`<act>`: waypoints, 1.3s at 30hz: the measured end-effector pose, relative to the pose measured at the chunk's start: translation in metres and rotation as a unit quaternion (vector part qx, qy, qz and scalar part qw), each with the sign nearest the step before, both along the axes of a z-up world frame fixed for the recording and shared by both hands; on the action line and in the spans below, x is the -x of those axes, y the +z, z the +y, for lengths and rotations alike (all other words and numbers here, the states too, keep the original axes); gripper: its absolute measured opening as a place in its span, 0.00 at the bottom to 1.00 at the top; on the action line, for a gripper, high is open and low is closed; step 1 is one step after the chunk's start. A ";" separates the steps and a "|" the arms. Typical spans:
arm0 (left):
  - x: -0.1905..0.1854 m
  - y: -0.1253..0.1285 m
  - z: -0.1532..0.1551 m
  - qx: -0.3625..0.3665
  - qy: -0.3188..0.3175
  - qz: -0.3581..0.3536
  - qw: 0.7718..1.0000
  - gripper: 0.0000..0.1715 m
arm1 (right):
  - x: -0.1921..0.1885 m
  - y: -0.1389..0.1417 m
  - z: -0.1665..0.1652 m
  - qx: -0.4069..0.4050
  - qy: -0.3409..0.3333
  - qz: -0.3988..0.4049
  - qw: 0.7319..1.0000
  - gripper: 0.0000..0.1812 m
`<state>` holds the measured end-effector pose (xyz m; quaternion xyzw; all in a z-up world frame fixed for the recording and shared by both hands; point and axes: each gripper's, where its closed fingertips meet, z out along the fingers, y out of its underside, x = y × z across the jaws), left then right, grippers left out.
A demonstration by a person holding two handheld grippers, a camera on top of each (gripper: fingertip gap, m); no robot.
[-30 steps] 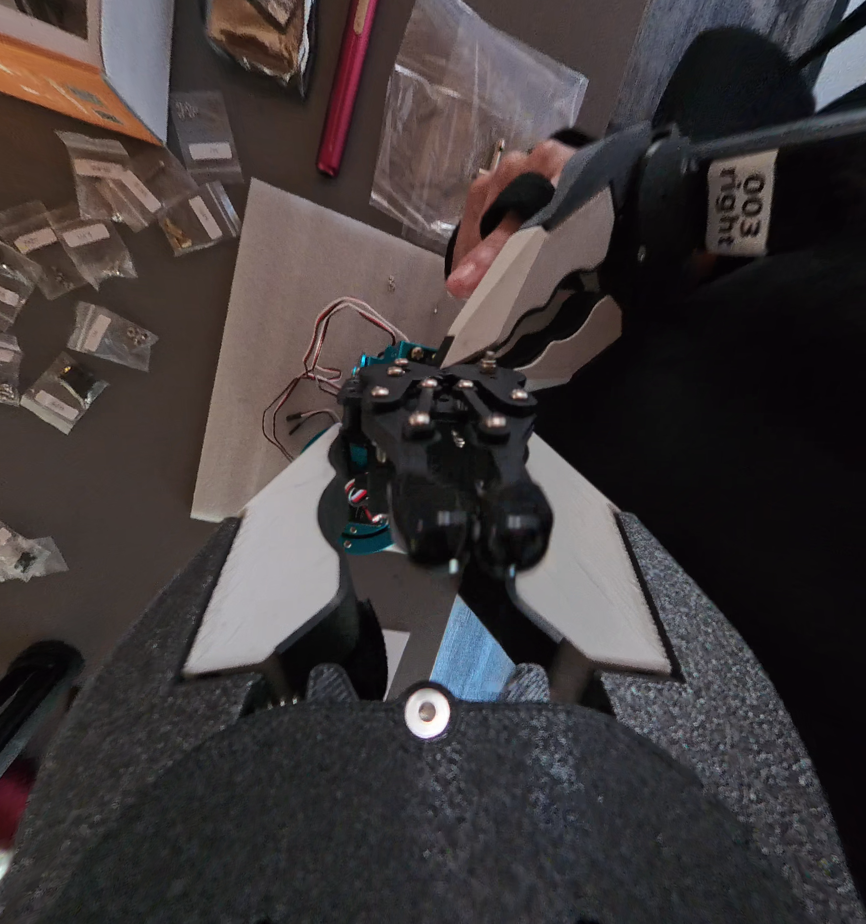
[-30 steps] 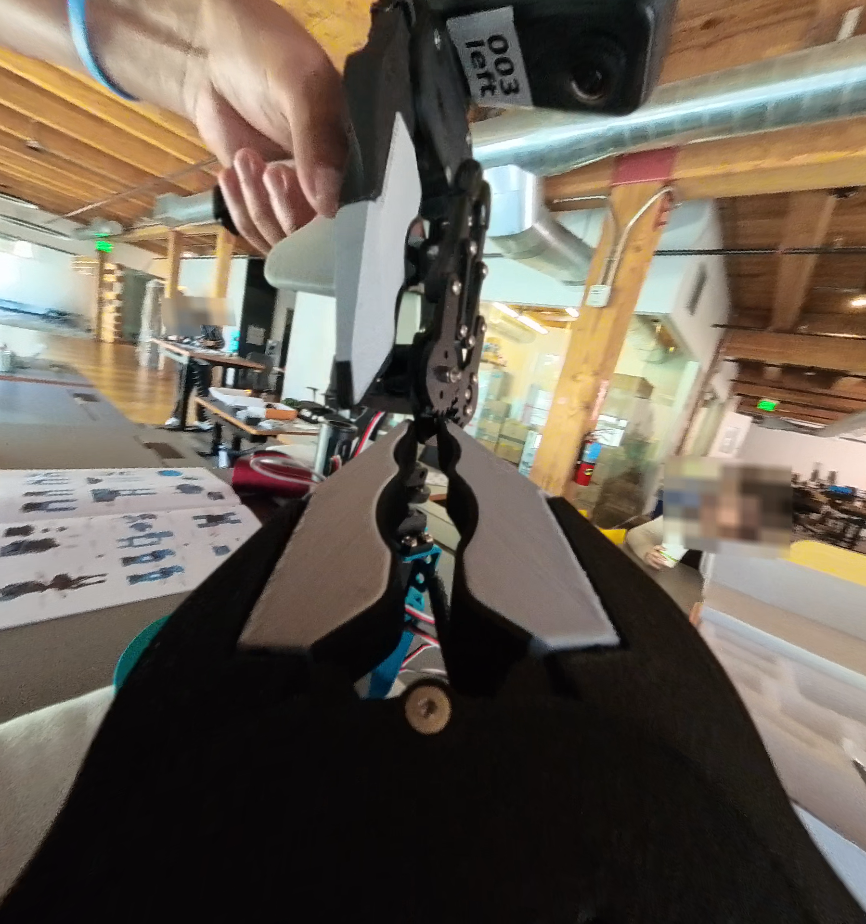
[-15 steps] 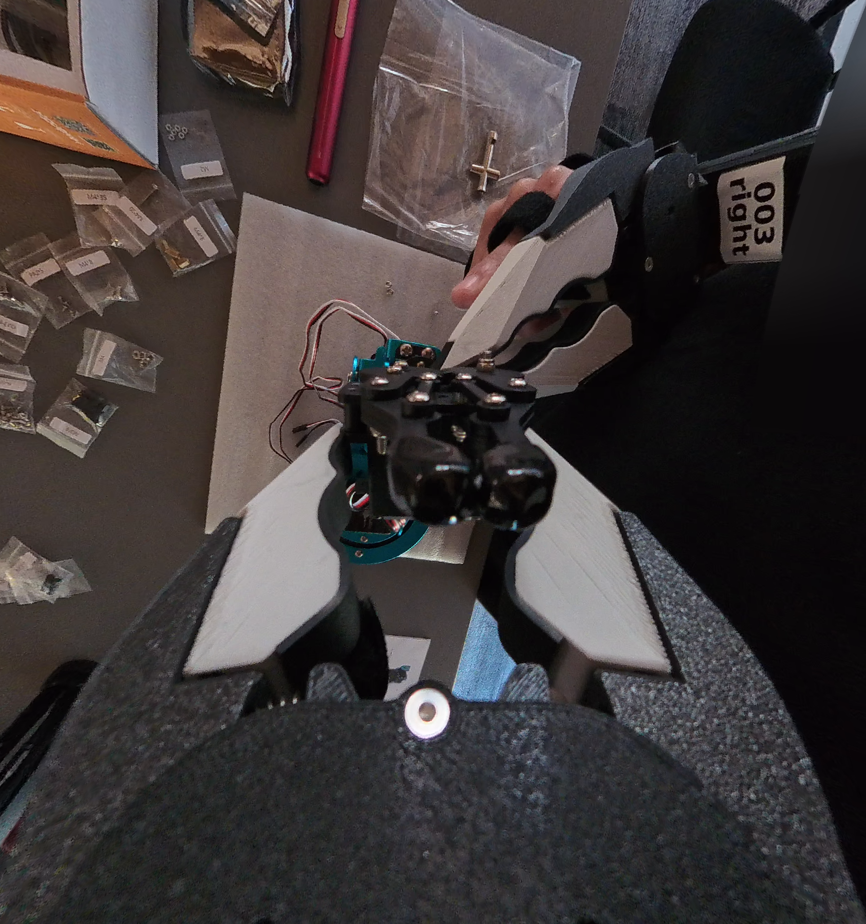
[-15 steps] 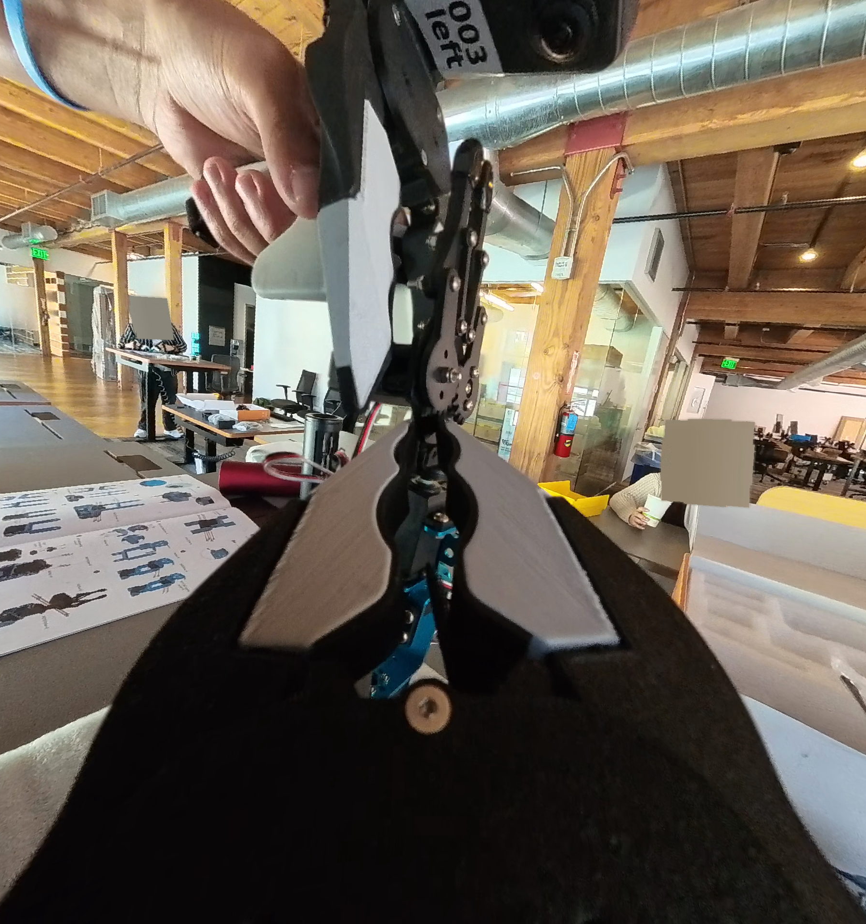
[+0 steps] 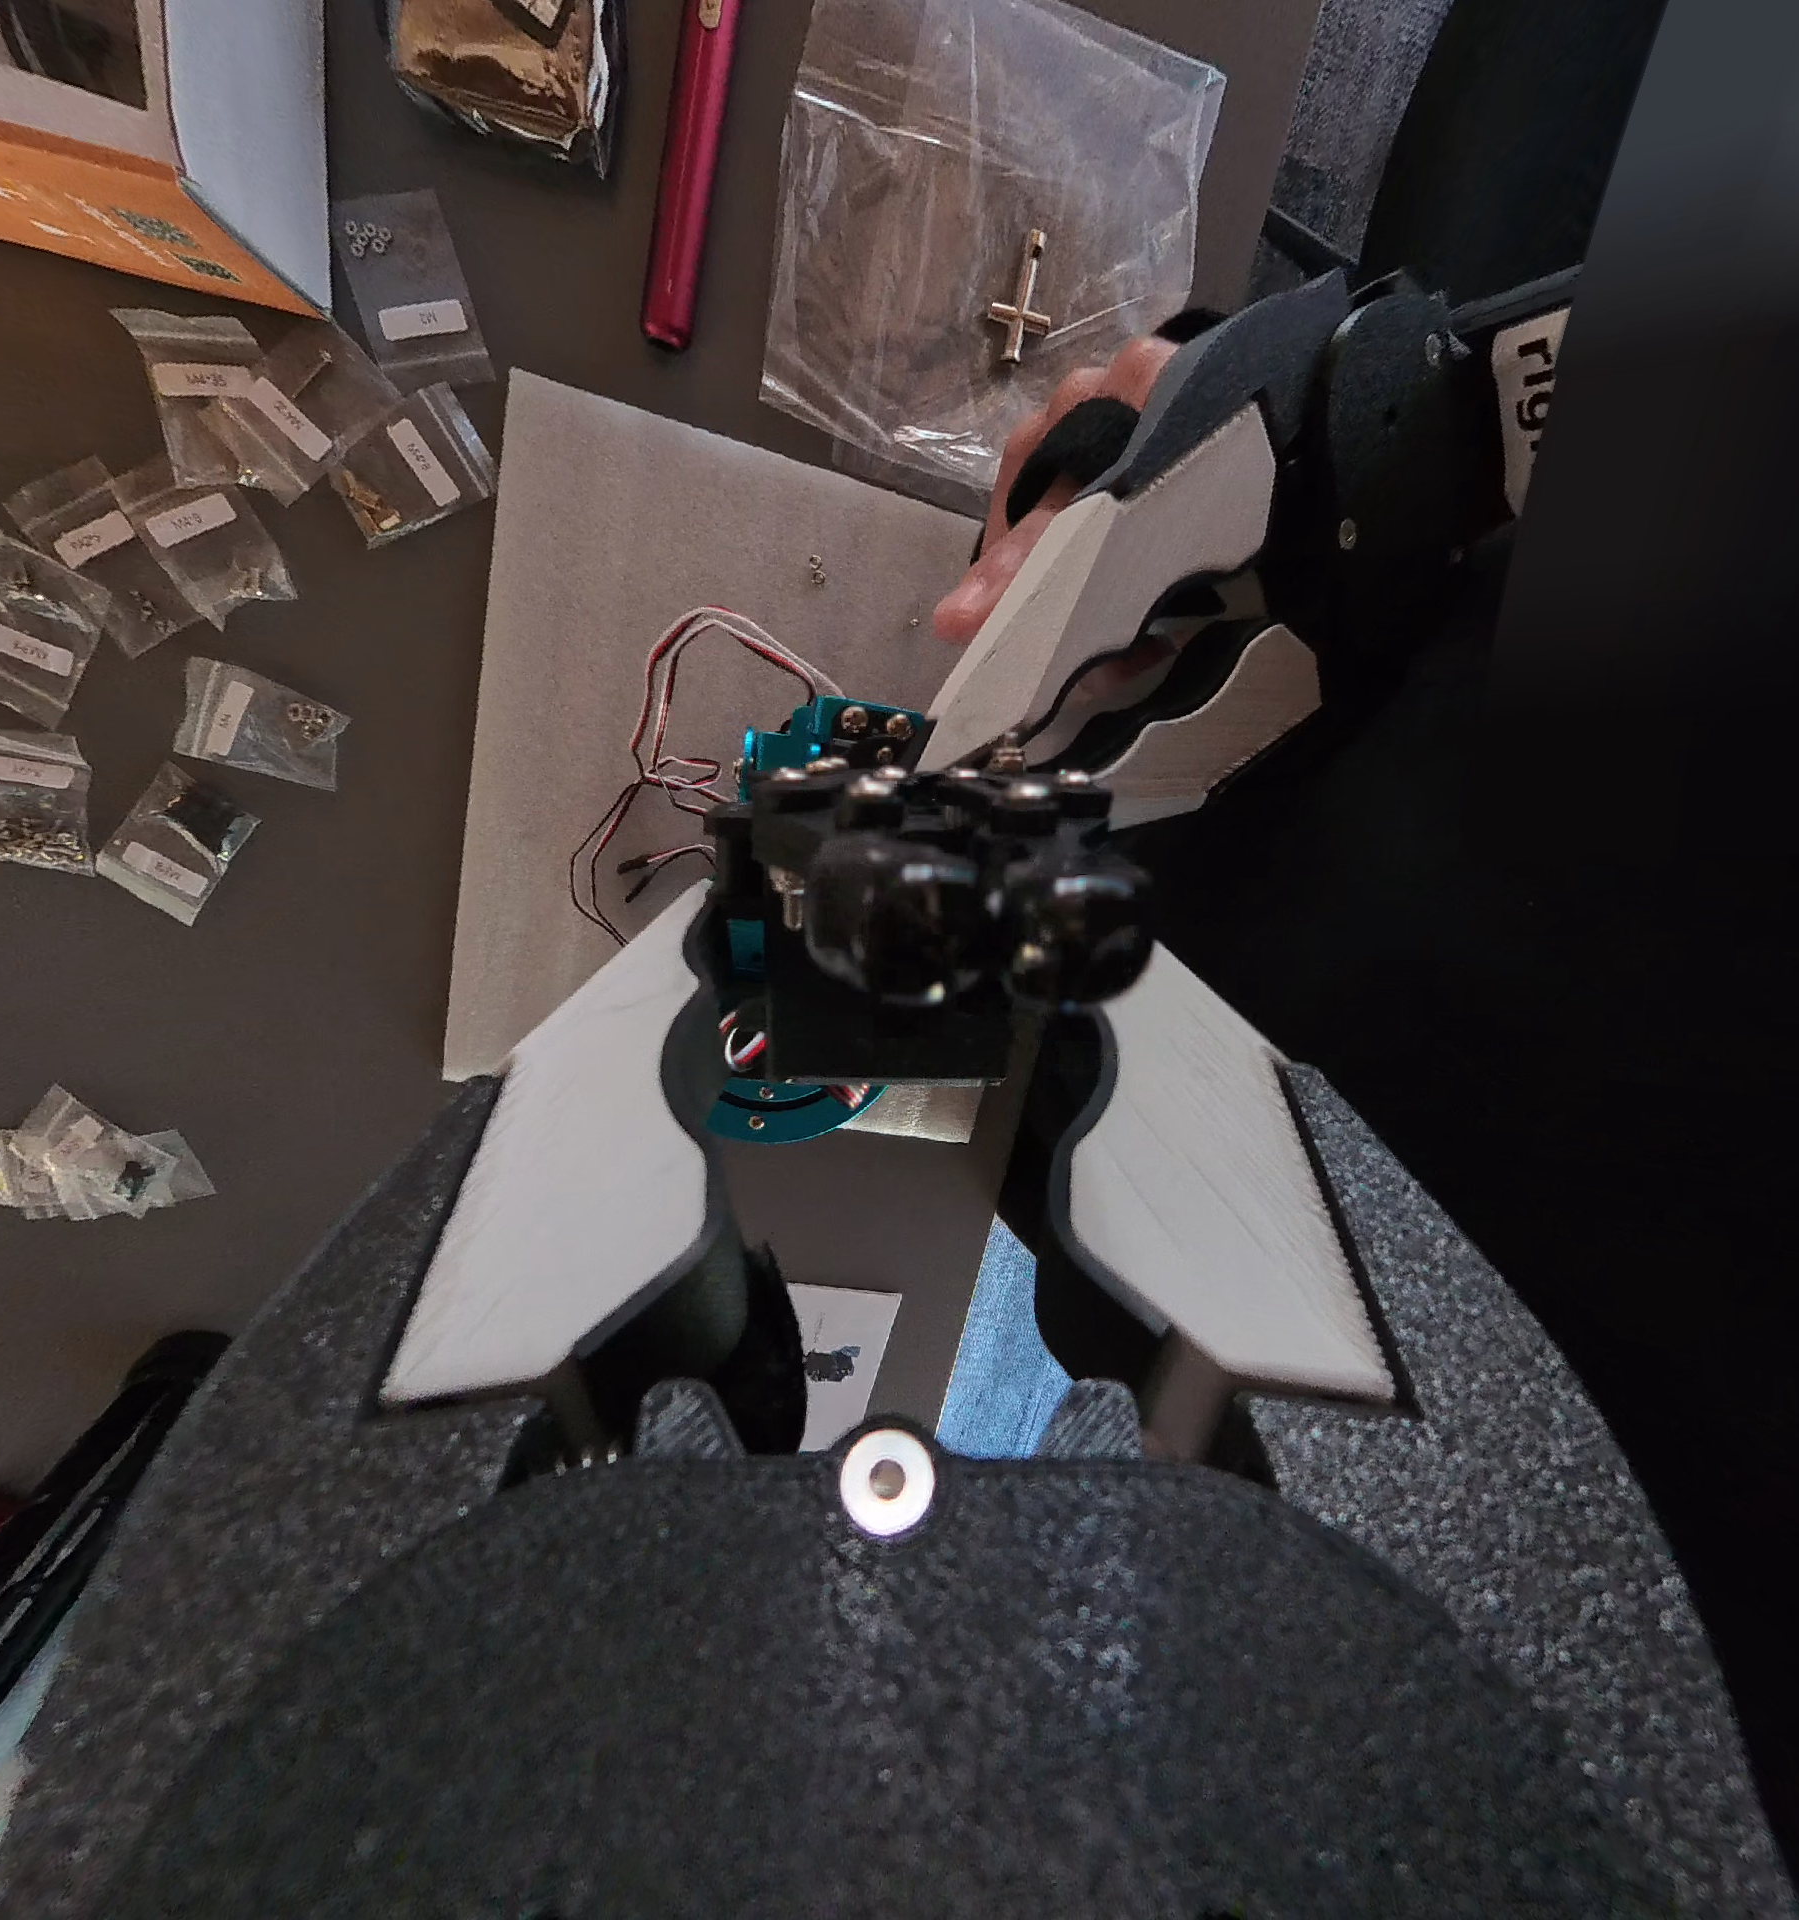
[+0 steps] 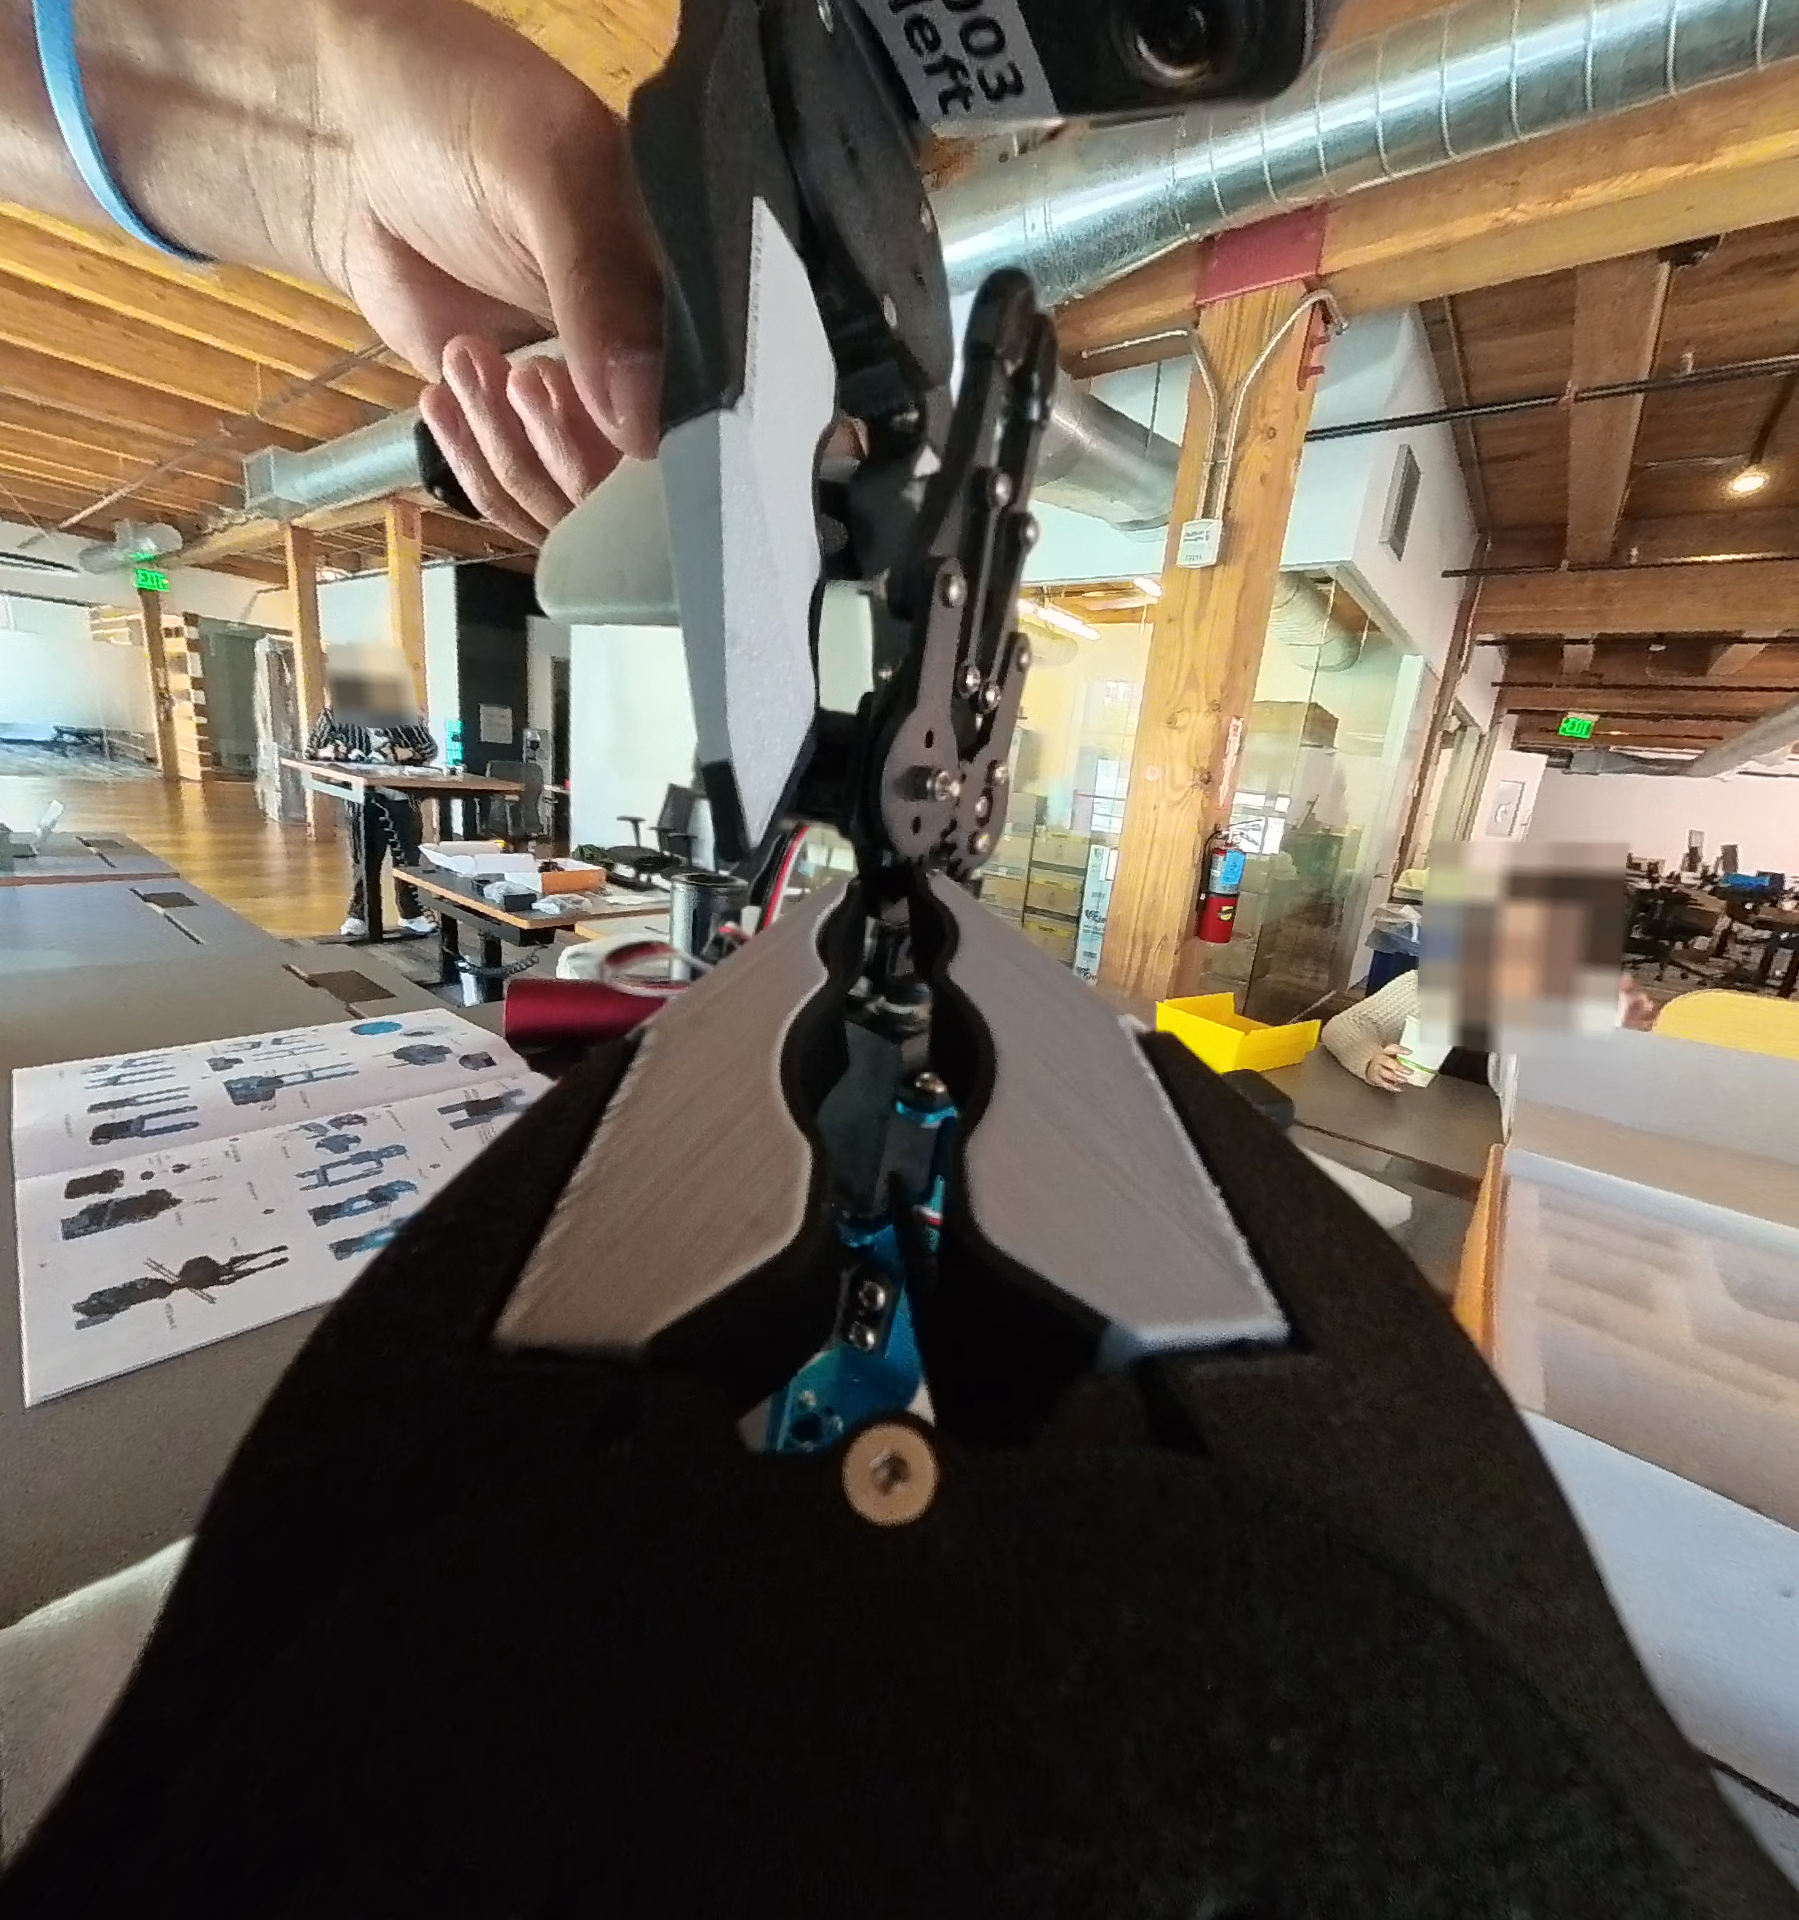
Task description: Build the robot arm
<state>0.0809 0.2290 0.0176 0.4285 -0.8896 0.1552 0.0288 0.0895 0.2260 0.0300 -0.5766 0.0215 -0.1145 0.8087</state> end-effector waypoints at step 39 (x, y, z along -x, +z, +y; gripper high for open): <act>-0.004 -0.005 0.000 -0.006 -0.021 0.015 1.000 0.36 | -0.009 0.000 -0.017 -0.043 0.169 0.117 0.978 0.16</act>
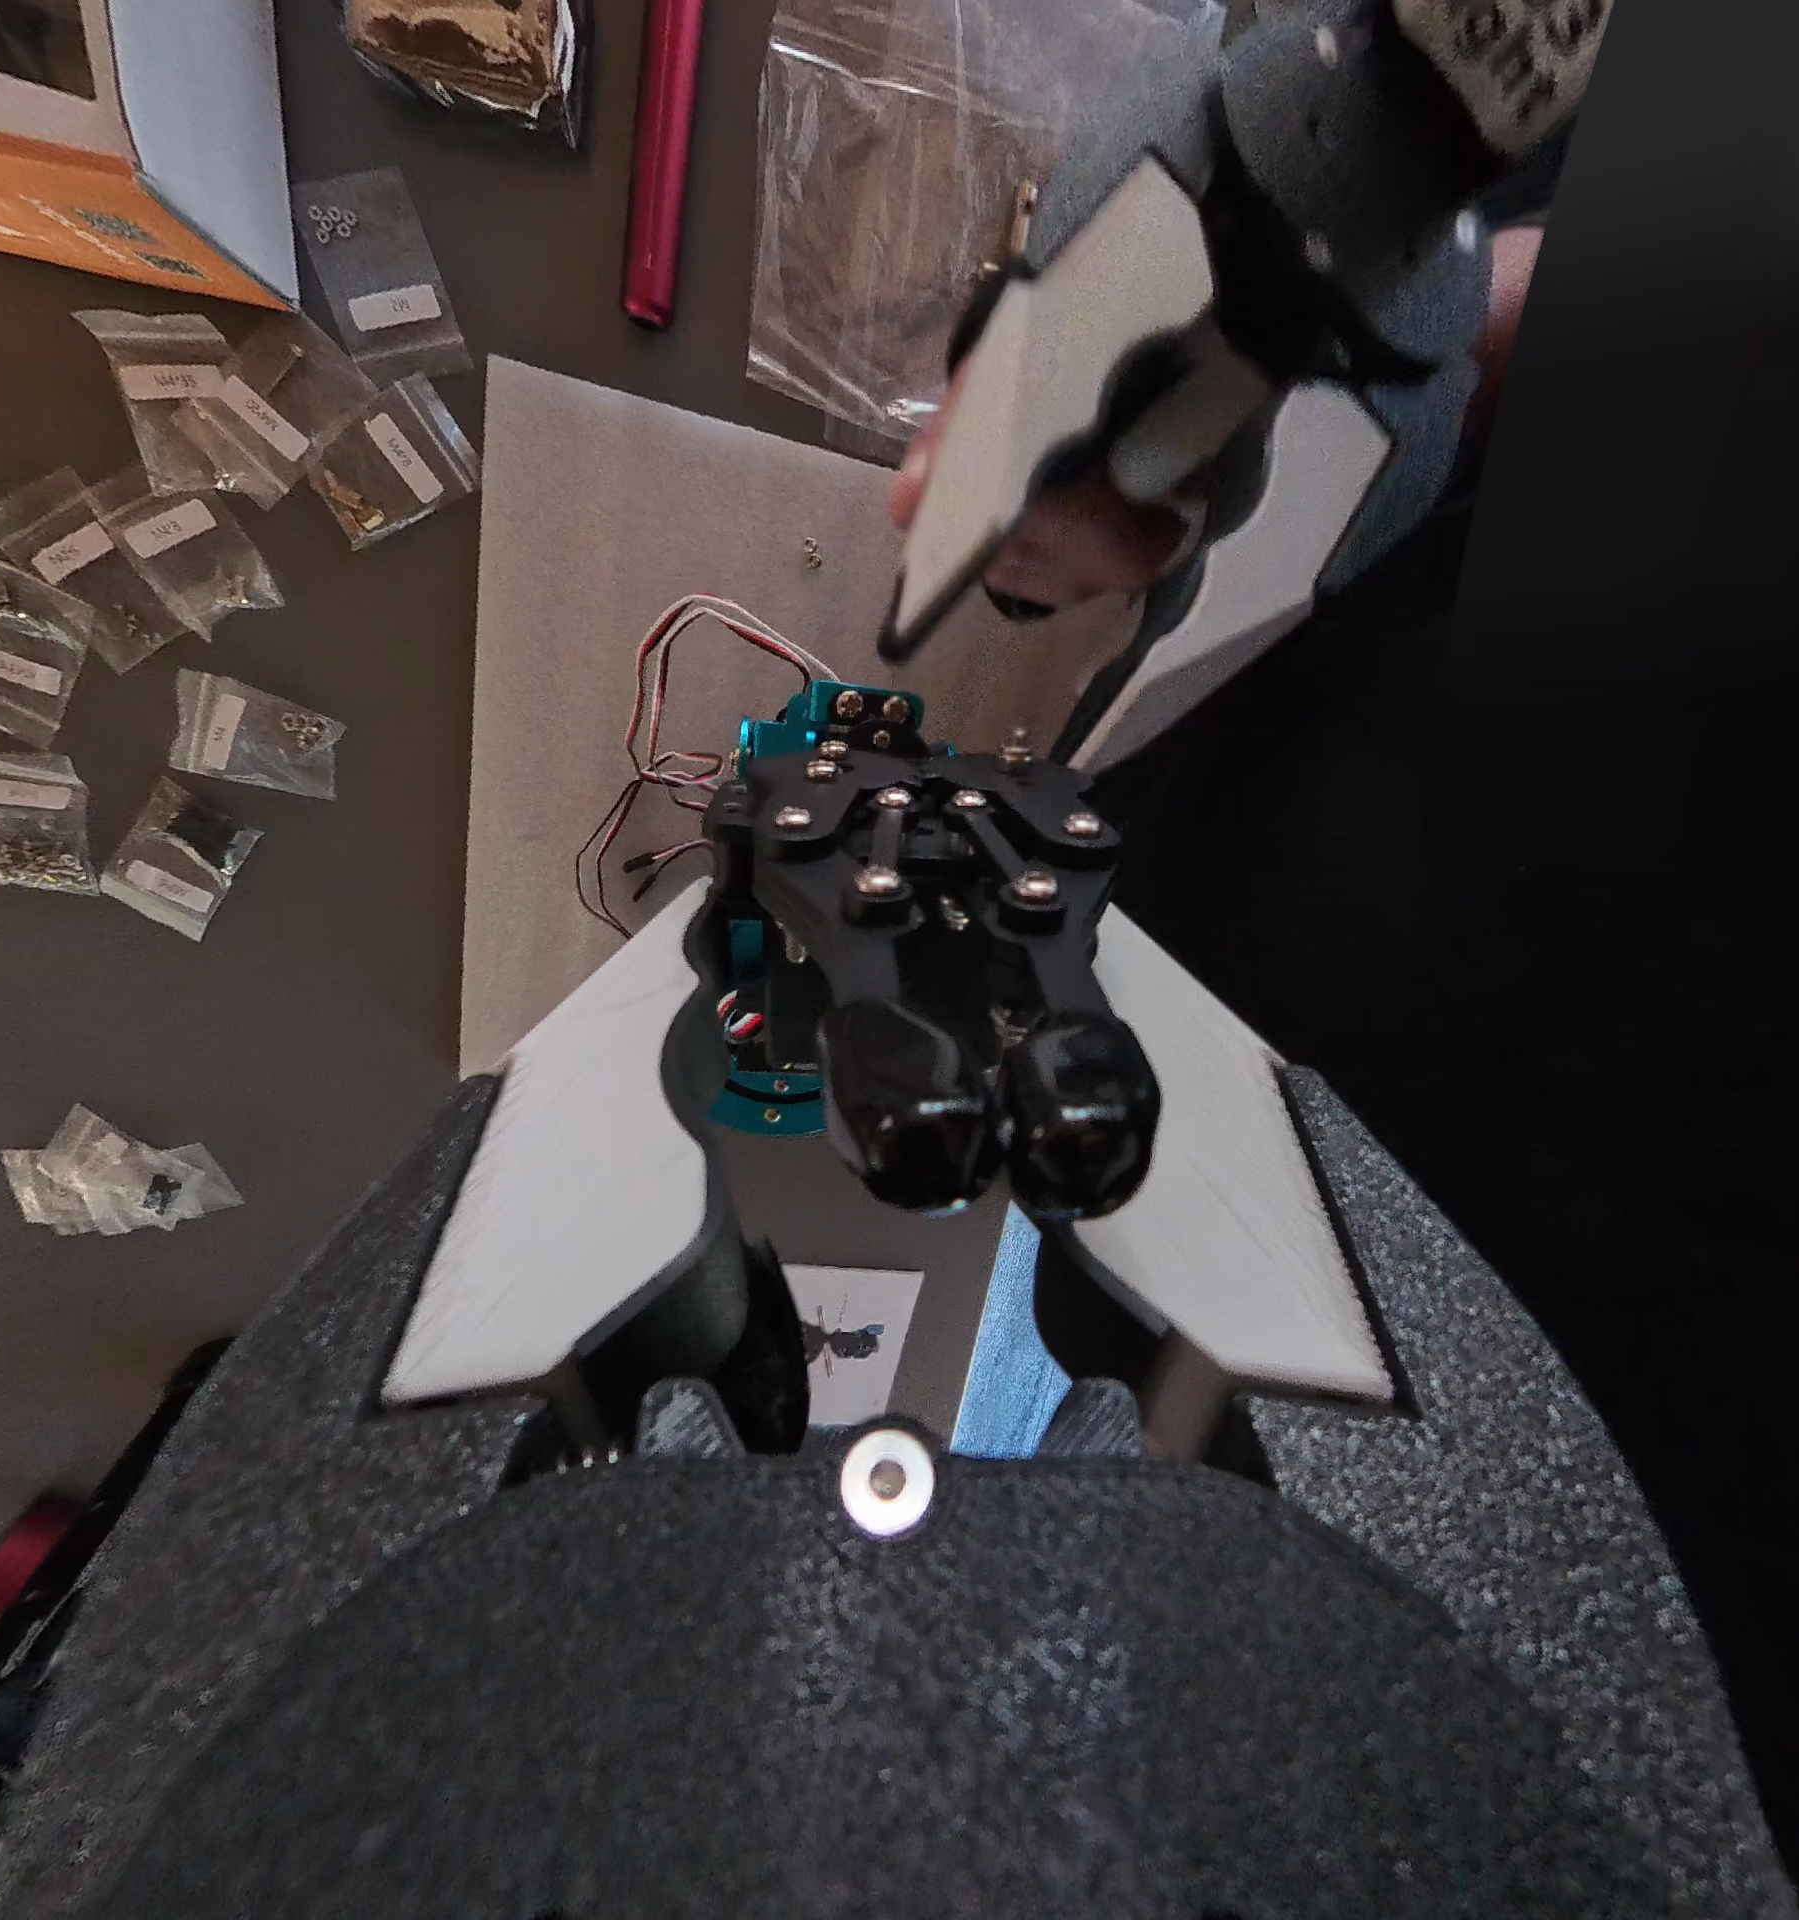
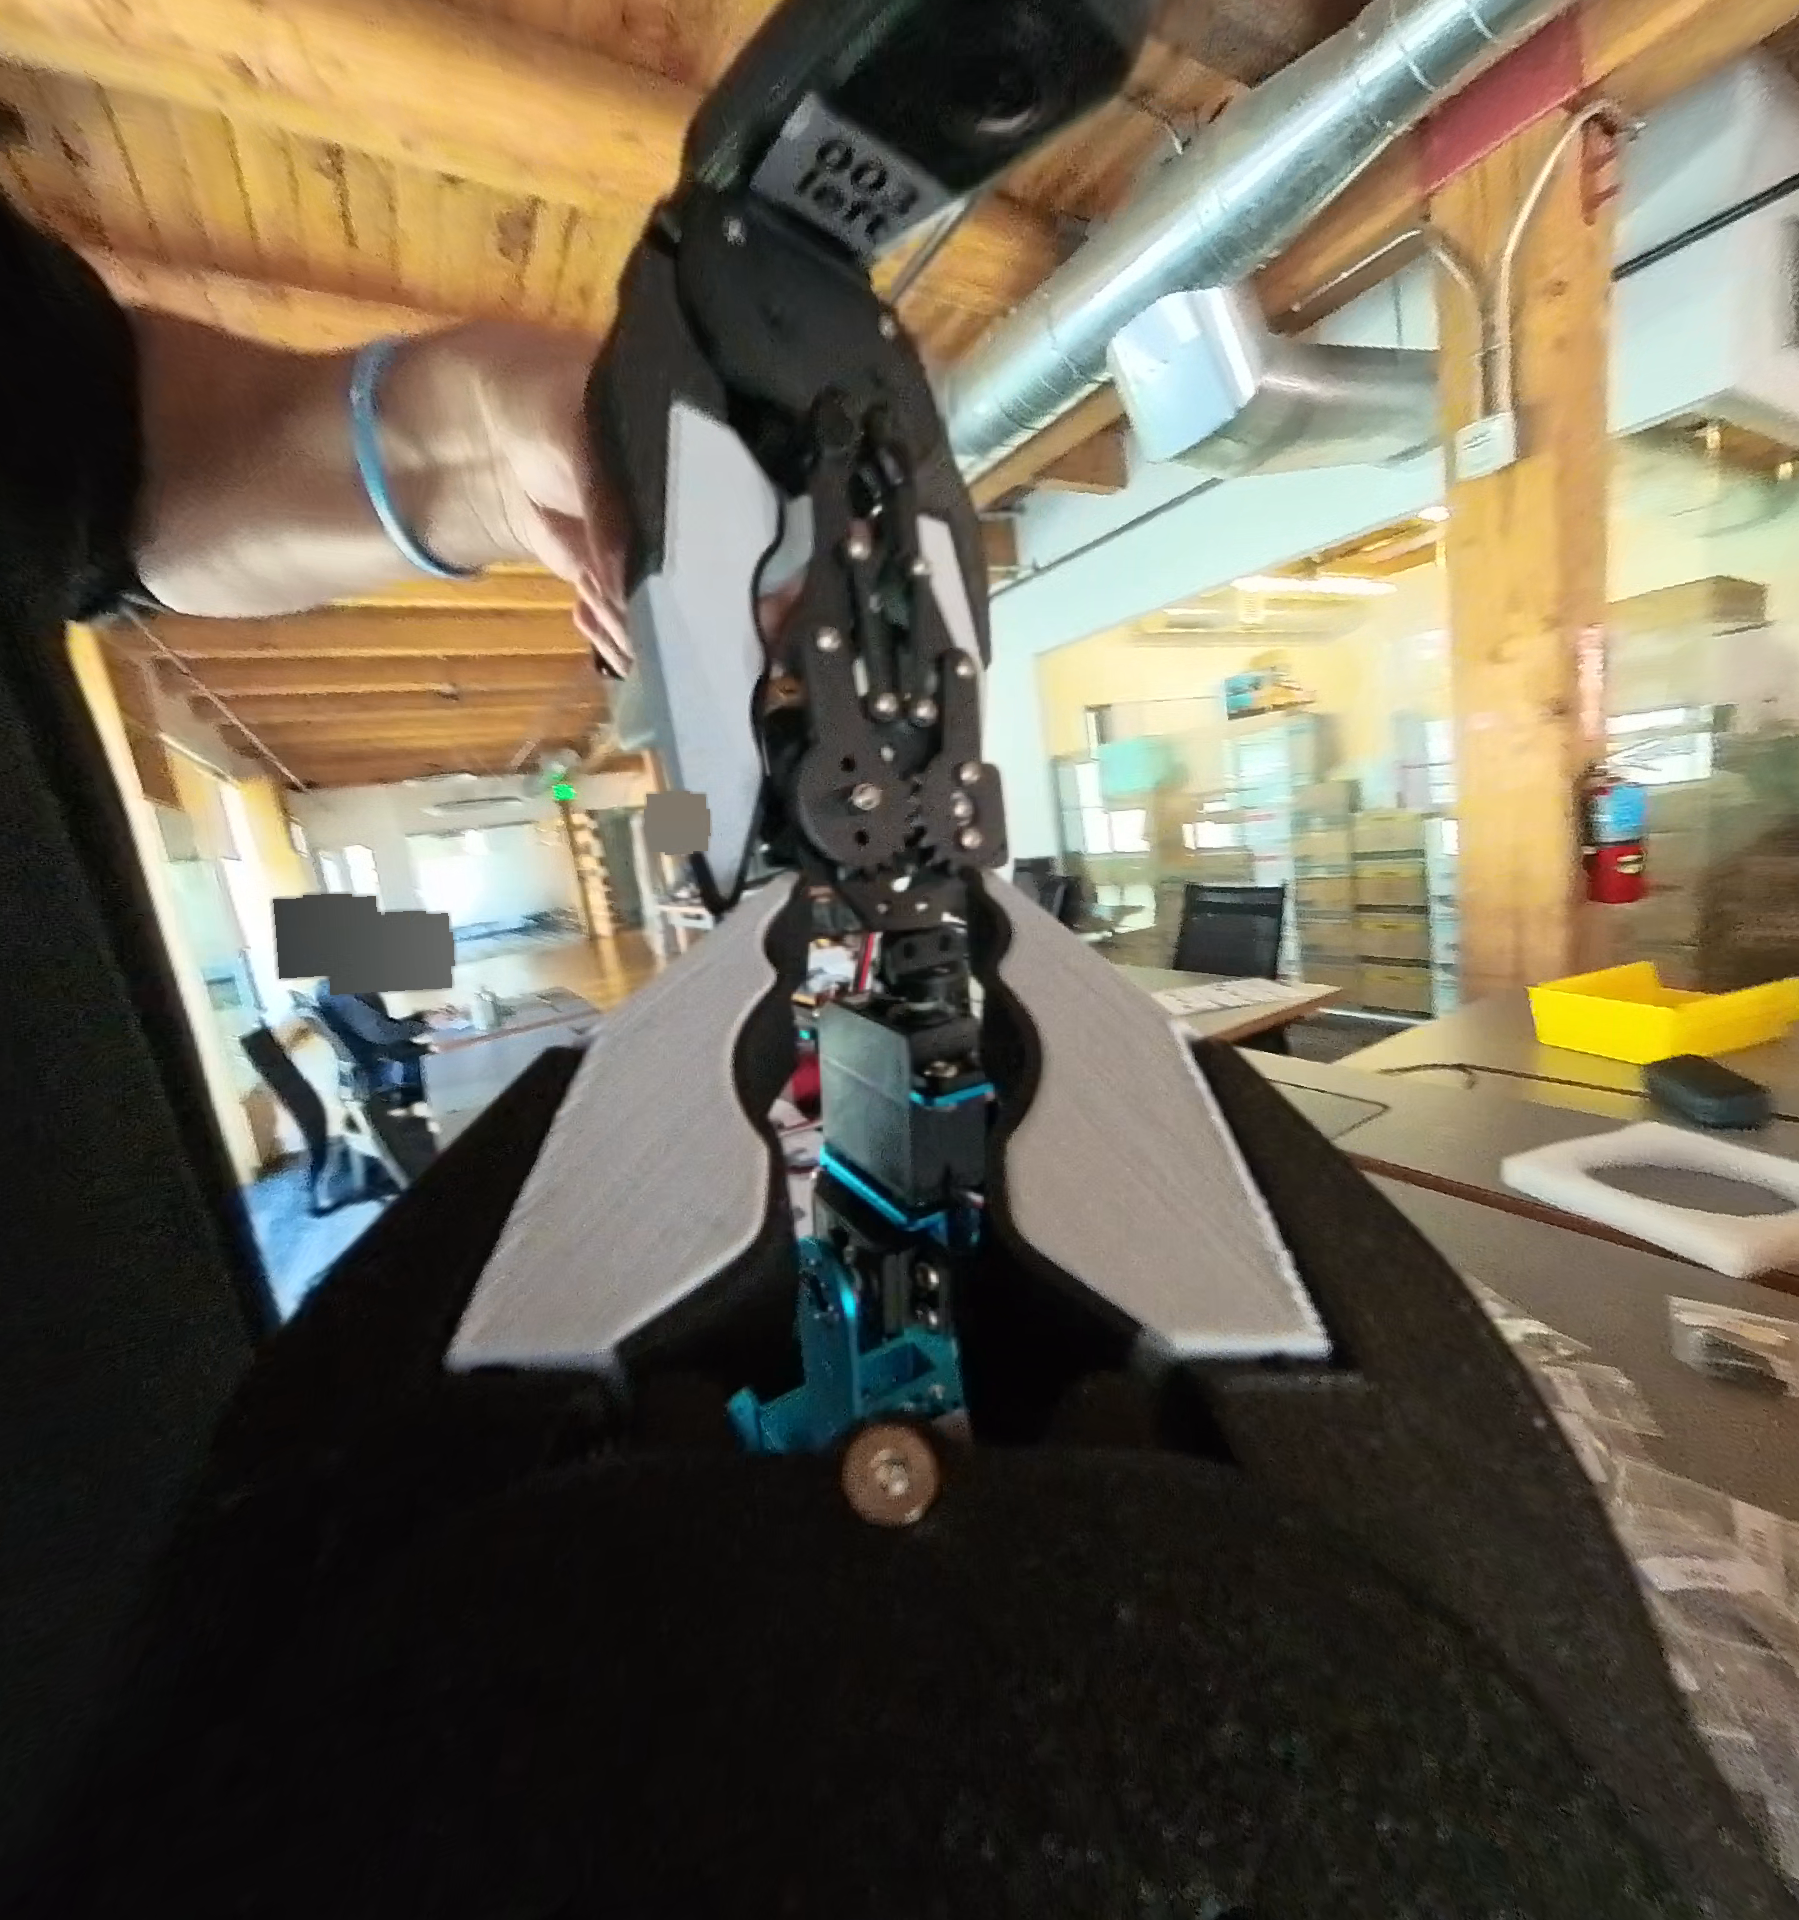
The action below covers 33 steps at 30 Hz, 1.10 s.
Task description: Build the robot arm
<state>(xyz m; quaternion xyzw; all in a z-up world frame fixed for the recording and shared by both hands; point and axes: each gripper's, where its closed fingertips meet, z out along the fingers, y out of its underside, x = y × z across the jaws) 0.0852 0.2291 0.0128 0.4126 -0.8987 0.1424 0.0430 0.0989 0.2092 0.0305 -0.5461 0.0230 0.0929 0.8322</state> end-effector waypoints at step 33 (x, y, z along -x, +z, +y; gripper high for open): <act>-0.004 0.000 -0.002 -0.098 -0.069 0.075 0.990 0.36 | 0.003 -0.019 0.015 0.107 0.229 -0.074 0.965 0.10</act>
